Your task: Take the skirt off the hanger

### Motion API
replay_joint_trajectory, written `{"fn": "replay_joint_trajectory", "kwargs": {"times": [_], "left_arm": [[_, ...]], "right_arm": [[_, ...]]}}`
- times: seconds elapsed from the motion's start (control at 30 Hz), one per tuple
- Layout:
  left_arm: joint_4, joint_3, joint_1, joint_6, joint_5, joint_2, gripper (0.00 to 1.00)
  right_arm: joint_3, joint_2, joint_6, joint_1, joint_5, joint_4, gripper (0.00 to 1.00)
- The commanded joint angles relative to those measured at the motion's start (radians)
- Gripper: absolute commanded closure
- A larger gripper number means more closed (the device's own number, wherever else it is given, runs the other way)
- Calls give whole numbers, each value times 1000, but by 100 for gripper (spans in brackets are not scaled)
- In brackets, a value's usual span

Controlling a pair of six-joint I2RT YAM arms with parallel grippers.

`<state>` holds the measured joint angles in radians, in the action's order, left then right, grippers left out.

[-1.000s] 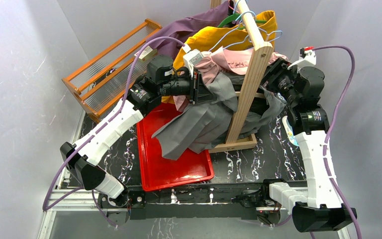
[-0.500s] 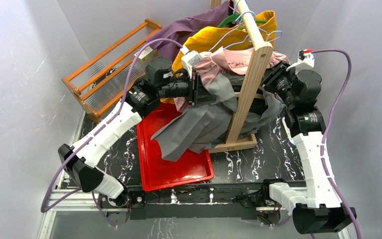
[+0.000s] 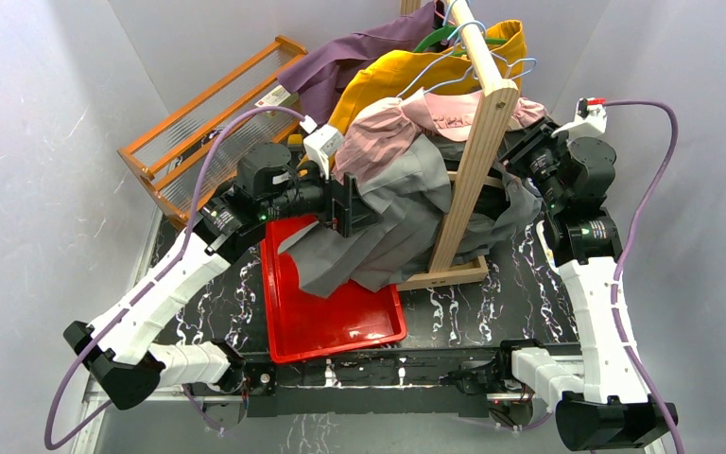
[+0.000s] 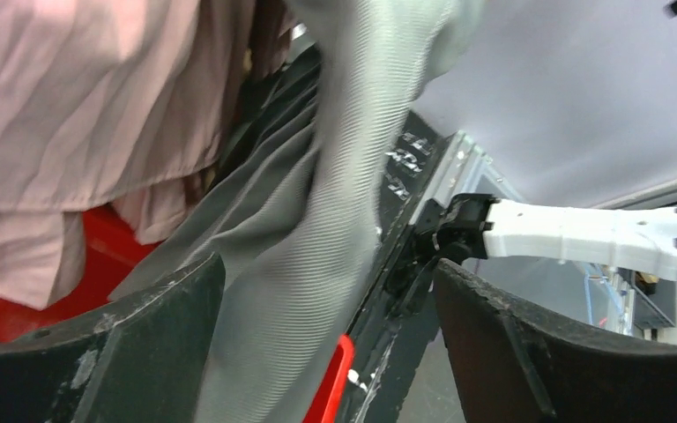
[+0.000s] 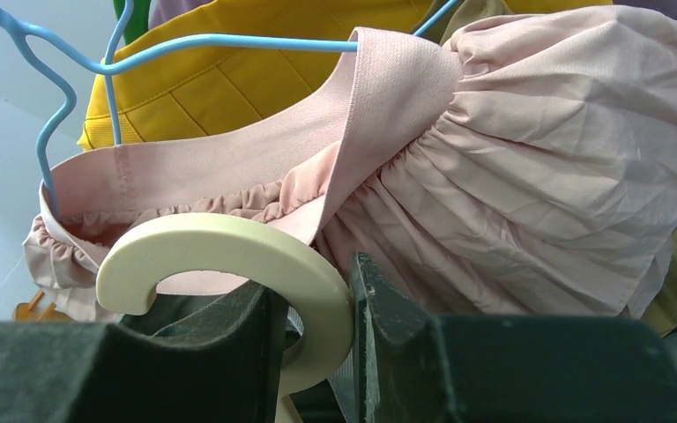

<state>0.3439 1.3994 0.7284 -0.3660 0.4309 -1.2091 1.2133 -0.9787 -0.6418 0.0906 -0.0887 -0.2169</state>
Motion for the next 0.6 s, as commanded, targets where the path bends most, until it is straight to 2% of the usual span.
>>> {"fn": "replay_joint_trajectory", "kwargs": {"times": [0.0, 0.23, 0.37, 0.43, 0.47, 0.57], "left_arm": [[49, -13, 1, 17, -87, 24, 19], [65, 0, 2, 23, -146, 14, 64], [84, -14, 2, 29, -197, 49, 84], [80, -27, 2, 26, -226, 71, 97], [76, -34, 1, 24, -240, 82, 100], [57, -66, 1, 15, -299, 123, 100]], "right_arm": [[34, 43, -6, -5, -16, 84, 100], [37, 62, 36, -5, 20, 58, 99], [22, 78, 35, -5, 52, 68, 100], [20, 75, 31, -6, 60, 74, 100], [21, 69, 27, -6, 64, 73, 100], [22, 58, 20, -5, 62, 73, 100]]}}
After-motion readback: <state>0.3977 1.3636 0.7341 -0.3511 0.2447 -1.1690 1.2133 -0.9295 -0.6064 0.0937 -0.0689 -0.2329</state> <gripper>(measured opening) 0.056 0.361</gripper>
